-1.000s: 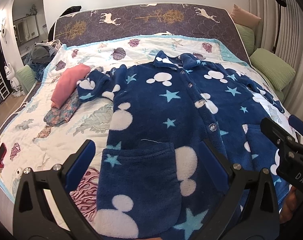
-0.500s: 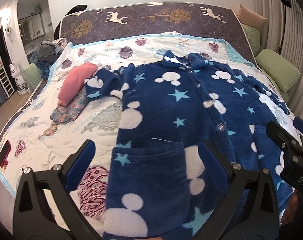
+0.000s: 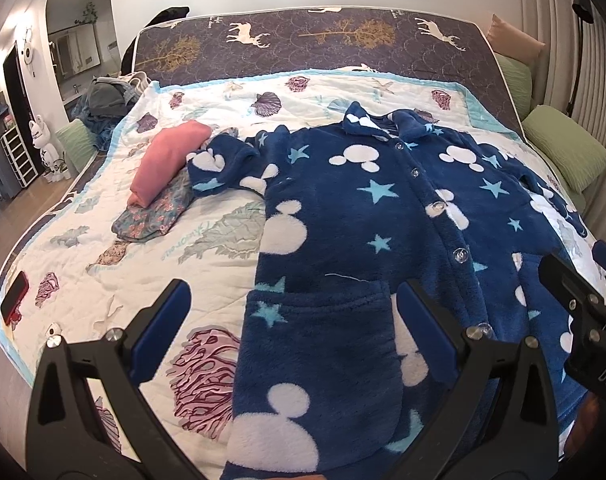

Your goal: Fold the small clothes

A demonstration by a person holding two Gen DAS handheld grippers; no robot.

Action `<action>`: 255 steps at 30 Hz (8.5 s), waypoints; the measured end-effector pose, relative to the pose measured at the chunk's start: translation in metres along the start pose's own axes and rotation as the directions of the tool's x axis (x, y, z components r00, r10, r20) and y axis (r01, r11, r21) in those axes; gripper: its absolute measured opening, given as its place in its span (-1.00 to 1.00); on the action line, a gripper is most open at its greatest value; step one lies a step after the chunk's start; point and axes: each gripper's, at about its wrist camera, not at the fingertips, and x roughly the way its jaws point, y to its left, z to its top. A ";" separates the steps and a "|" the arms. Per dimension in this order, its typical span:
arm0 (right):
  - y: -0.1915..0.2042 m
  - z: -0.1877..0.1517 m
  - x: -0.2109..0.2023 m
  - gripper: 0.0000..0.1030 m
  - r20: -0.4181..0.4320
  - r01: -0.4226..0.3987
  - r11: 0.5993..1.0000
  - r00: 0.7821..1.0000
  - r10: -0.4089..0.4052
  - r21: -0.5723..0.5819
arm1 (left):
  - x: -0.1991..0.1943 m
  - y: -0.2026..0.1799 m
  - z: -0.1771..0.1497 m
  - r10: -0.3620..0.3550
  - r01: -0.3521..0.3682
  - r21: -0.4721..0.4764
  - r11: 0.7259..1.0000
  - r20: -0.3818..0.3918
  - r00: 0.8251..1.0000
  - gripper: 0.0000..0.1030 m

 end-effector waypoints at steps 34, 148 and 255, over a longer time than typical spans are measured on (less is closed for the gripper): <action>-0.005 -0.005 -0.011 1.00 0.017 0.003 1.000 1.000 -0.003 0.029 | -0.006 -0.010 -0.006 -0.065 0.066 0.044 0.997 -0.016 0.998 0.99; -0.096 0.124 0.168 -0.69 -0.074 -0.363 0.839 0.902 0.425 0.406 | 0.175 0.053 0.079 -0.153 0.133 -0.105 0.986 -0.212 0.965 -0.03; -0.186 0.067 0.217 0.20 -0.194 -0.033 0.906 0.973 0.126 0.422 | 0.143 -0.074 0.169 -0.624 0.614 -0.136 0.777 -0.041 0.781 -0.75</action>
